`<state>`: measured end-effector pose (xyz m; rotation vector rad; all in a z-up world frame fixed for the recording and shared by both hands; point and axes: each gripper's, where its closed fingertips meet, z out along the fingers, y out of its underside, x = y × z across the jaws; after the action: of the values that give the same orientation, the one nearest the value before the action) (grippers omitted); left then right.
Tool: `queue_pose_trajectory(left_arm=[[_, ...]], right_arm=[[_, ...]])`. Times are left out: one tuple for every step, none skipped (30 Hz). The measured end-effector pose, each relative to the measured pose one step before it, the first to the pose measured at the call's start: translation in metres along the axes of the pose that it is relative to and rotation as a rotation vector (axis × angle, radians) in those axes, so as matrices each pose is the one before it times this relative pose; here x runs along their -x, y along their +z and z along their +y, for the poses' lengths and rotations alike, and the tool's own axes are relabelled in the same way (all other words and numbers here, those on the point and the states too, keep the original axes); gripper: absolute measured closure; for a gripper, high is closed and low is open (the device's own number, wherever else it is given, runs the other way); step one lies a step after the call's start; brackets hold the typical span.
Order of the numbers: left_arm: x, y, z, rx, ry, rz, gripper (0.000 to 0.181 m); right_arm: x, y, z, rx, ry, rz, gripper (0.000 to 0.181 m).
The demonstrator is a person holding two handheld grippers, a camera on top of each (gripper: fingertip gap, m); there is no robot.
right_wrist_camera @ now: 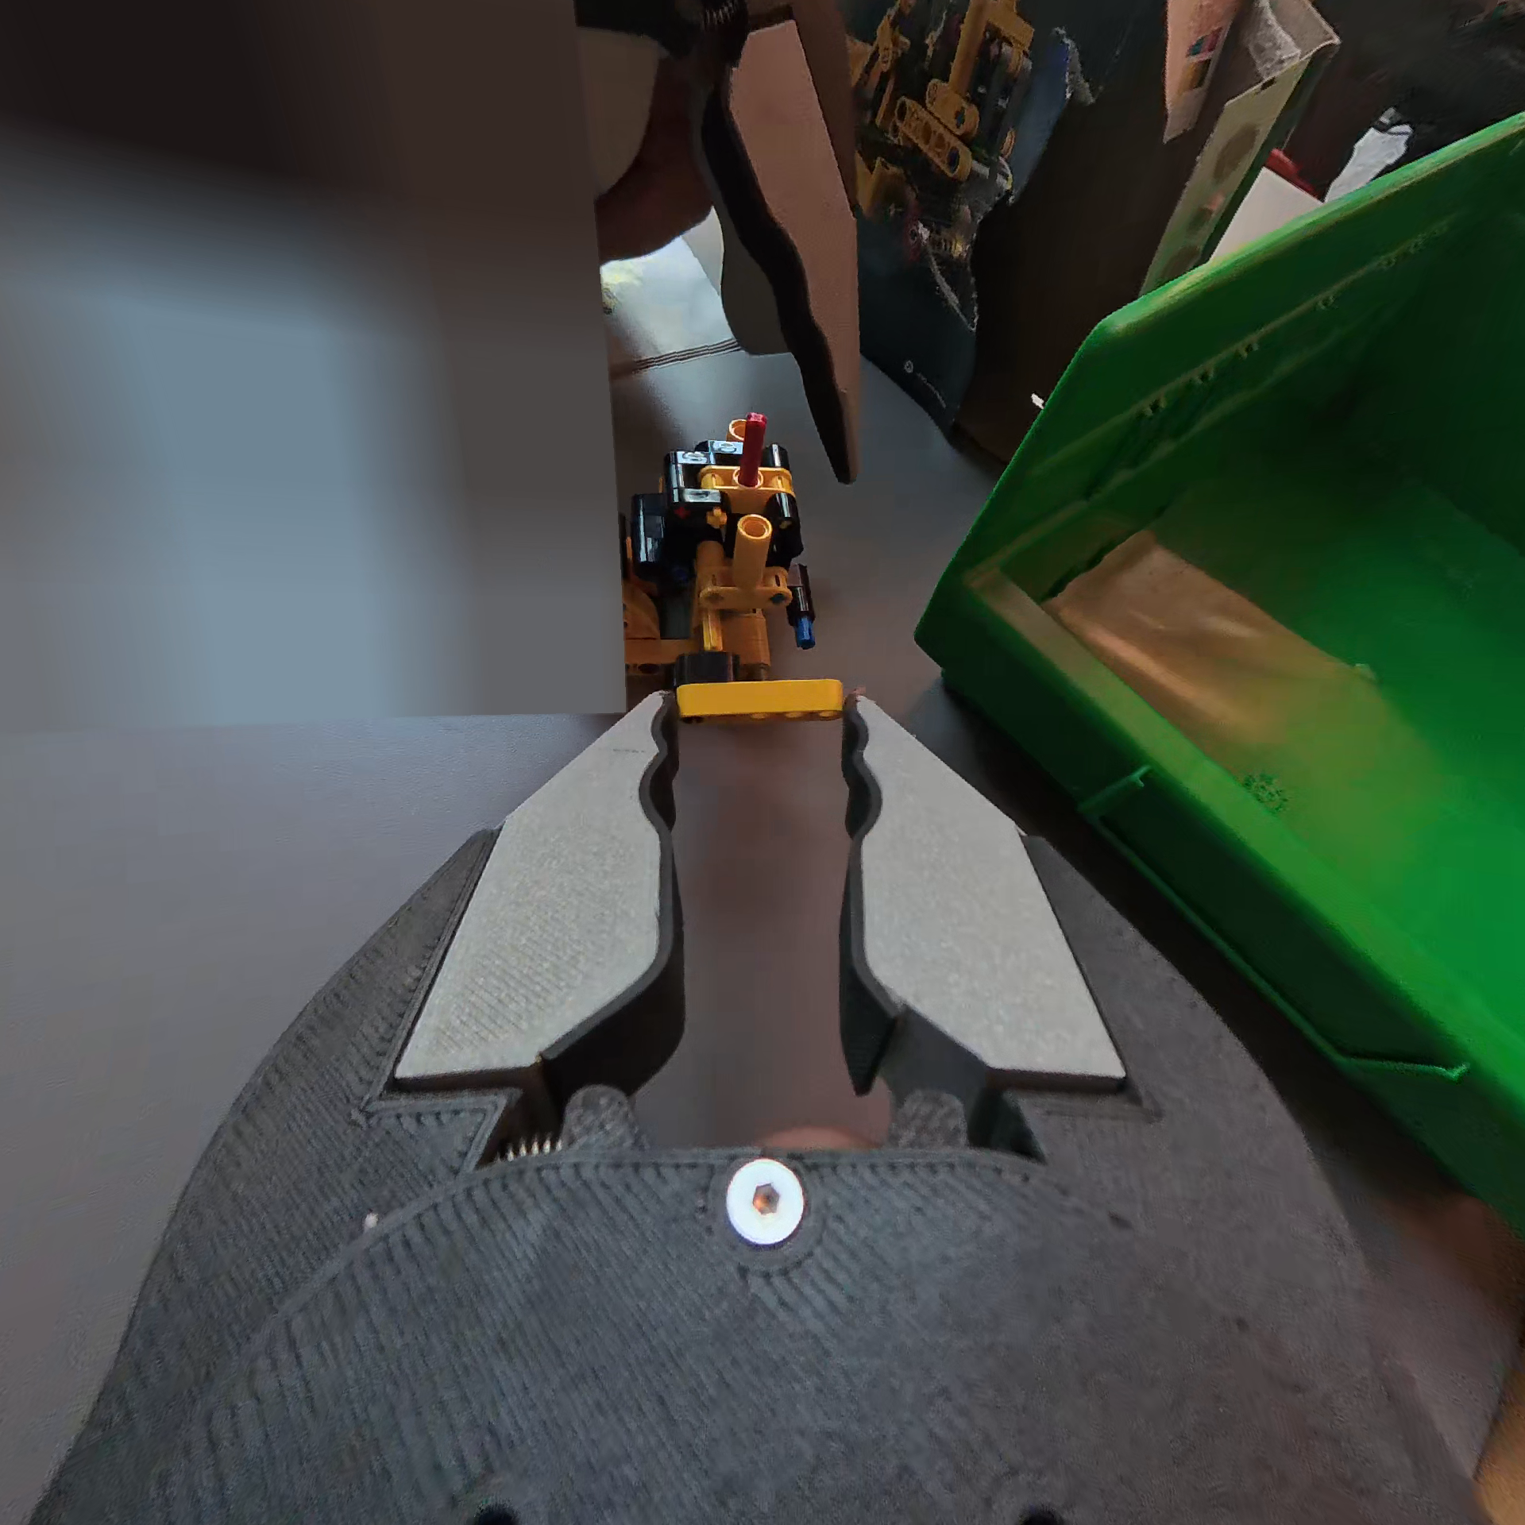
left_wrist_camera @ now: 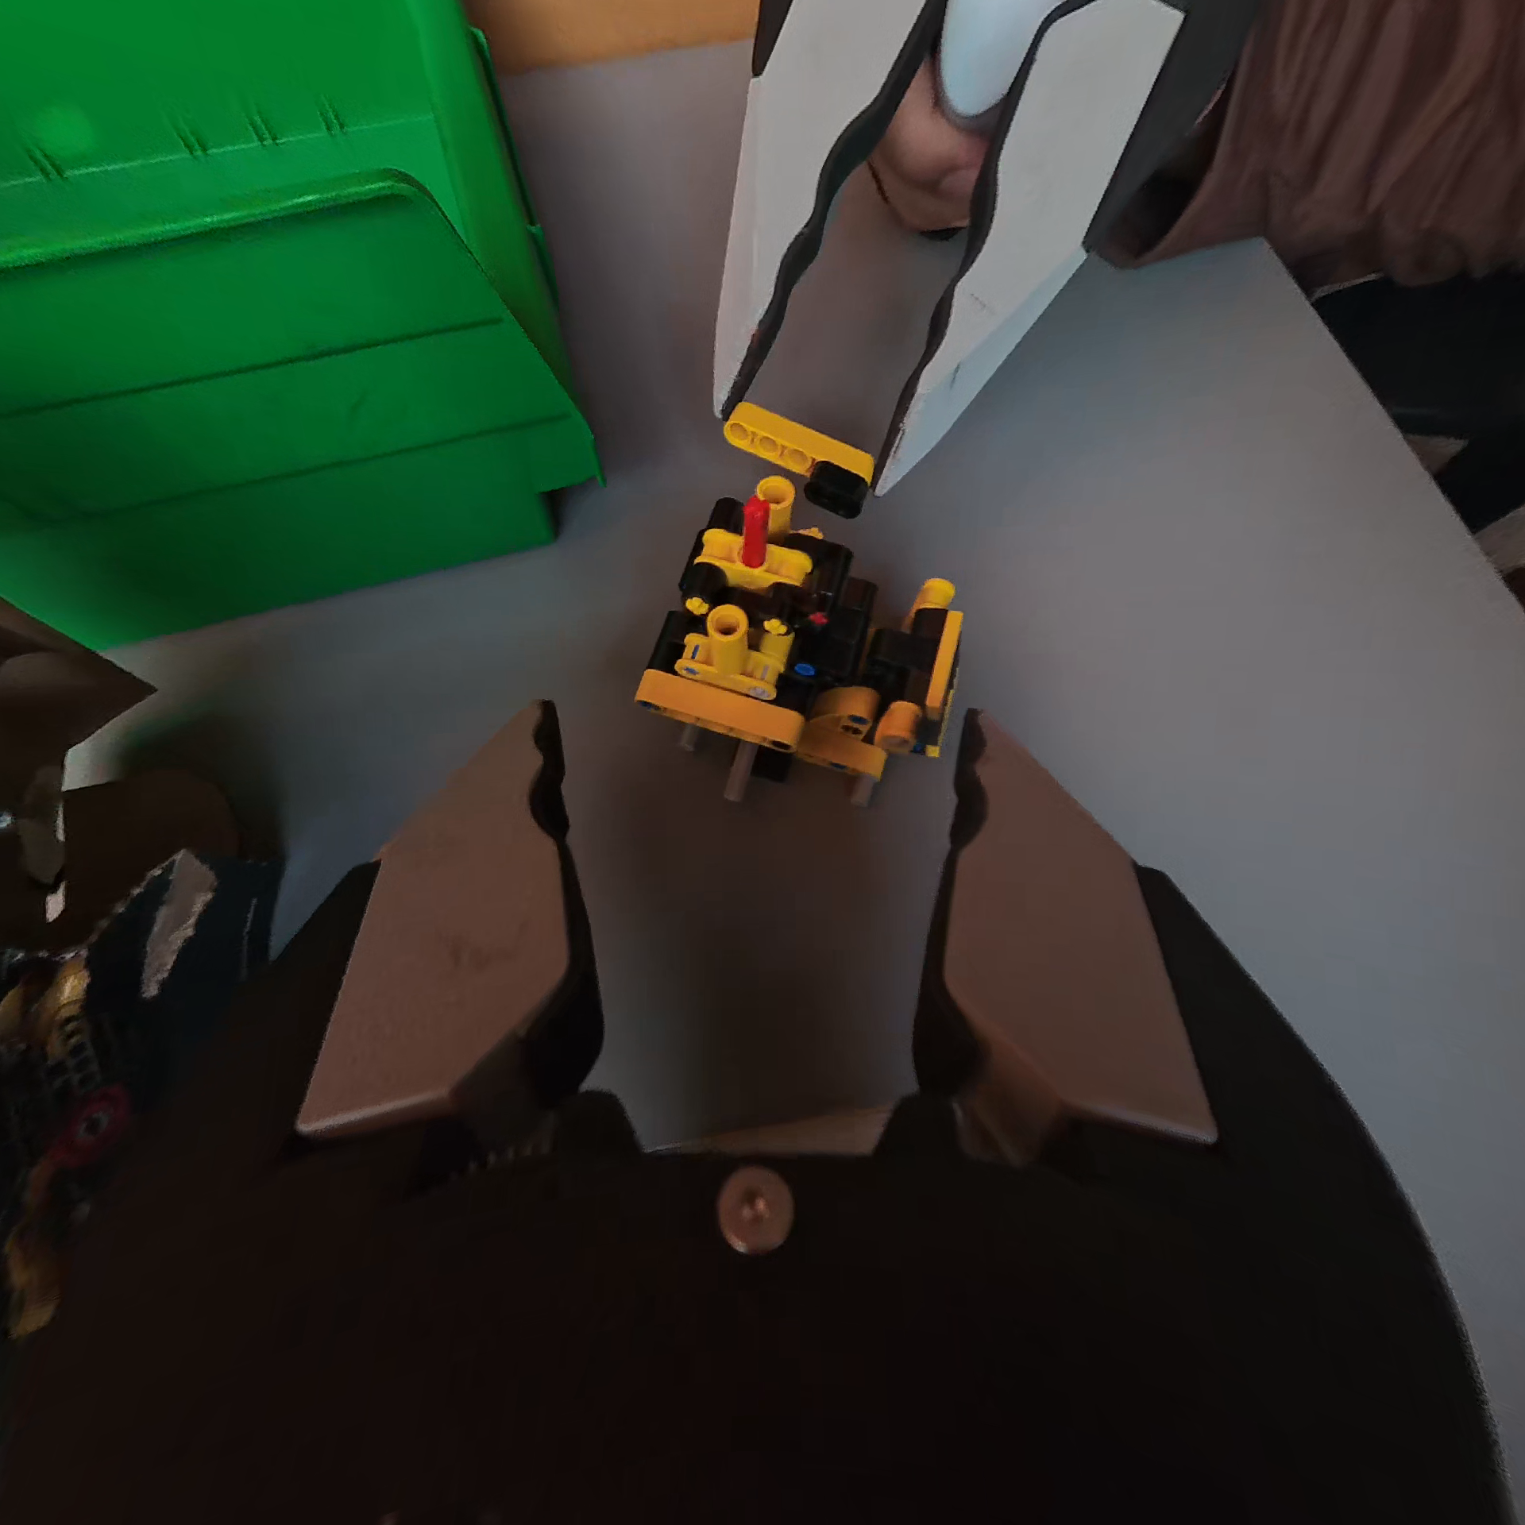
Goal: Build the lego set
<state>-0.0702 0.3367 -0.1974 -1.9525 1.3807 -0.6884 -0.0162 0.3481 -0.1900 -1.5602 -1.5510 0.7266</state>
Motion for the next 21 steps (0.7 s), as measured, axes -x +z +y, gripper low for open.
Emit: queue_pose_trajectory(left_arm=[[-0.00031,0.0002,0.00004,-0.0012,-0.0027,0.0093,0.087],[0.00134,-0.00083,-0.00092,-0.0051,0.0062,-0.0029,0.086],[0.00071,-0.0013,-0.00254,-0.0139,0.0068,0.0006,0.086],[-0.00166,-0.00106,-0.00331,-0.0155,0.0021,0.0156,0.086],[-0.00306,-0.00045,-0.00287,-0.0117,0.0007,0.0249,0.084],[-0.00321,0.0007,-0.00158,-0.0039,0.0007,0.0247,0.083],[-0.00158,0.00179,0.0,0.0049,0.002,0.0141,0.084],[-0.00033,0.00236,0.0018,0.0145,0.0041,0.0038,0.086],[0.00032,0.00236,0.00252,0.0173,0.0072,-0.0017,0.087],[0.00083,0.00201,0.00249,0.0155,0.0076,-0.0065,0.087],[0.00104,0.00132,0.00141,0.0084,0.0071,-0.0074,0.089],[0.00071,0.00057,0.00025,-0.0007,0.0044,-0.0036,0.091],[0.0007,0.00014,-0.00097,-0.0085,0.0005,-0.001,0.094],[0.00047,-0.00026,-0.00121,-0.0101,-0.0026,0.0032,0.096],[0.00027,-0.00029,-0.00101,-0.0107,-0.0035,0.0062,0.098],[-0.00034,-0.00006,-0.00052,-0.0082,-0.0051,0.011,0.101],[-0.00053,0.00053,0.00034,-0.0034,-0.008,0.0139,0.103],[-0.00063,0.00072,0.00069,-0.0031,-0.0096,0.0142,0.104],[-0.00057,0.00073,0.00018,-0.0054,-0.0097,0.0137,0.104],[0.00023,0.00076,0.00058,-0.002,-0.0086,0.0076,0.103],[0.00075,0.00066,0.00017,-0.001,-0.0046,0.0021,0.101]], right_arm=[[0.00022,0.00041,0.00016,0.0012,-0.003,-0.0055,0.144],[0.00035,0.00048,0.00018,0.0022,-0.0035,-0.0052,0.144],[0.00019,0.00064,0.00012,0.0025,-0.0021,-0.0039,0.144],[-0.00006,0.00051,0.00022,0.0023,0.0001,-0.0026,0.144],[0.00012,0.00043,0.00007,0.0016,0.0008,-0.0036,0.144],[0.00013,0.00023,-0.00012,-0.0003,0.0004,-0.0027,0.144],[-0.00002,-0.00004,-0.00038,-0.002,-0.0001,-0.0008,0.144],[0.00018,0.00001,-0.00013,-0.0013,0.0,-0.0013,0.144],[0.00018,-0.00001,-0.00017,-0.0006,-0.0002,-0.0015,0.144],[0.00015,0.00003,-0.00012,-0.0007,-0.0011,-0.0002,0.144],[0.00024,0.00016,-0.00019,-0.0004,-0.0019,-0.0005,0.144],[0.00034,0.00038,-0.00009,0.0008,-0.0018,-0.0009,0.144],[0.00028,0.00064,0.00008,0.0029,-0.0011,-0.0006,0.144],[0.00024,0.00082,0.00032,0.0042,-0.0014,-0.0002,0.144],[0.00022,0.00062,0.00025,0.0037,-0.0022,0.0,0.144],[0.00005,0.00046,0.00009,0.0019,-0.0019,0.0005,0.144],[0.00011,0.0002,-0.00008,0.0006,-0.0006,-0.0003,0.144],[0.00015,0.00012,-0.00006,-0.0001,0.0007,-0.0021,0.144],[0.00009,0.00002,-0.00025,-0.0018,0.0012,-0.0023,0.144],[0.00001,-0.00006,-0.00042,-0.0027,0.0006,-0.0014,0.144],[0.00003,0.00011,-0.00026,-0.0009,0.0001,-0.0009,0.144]])
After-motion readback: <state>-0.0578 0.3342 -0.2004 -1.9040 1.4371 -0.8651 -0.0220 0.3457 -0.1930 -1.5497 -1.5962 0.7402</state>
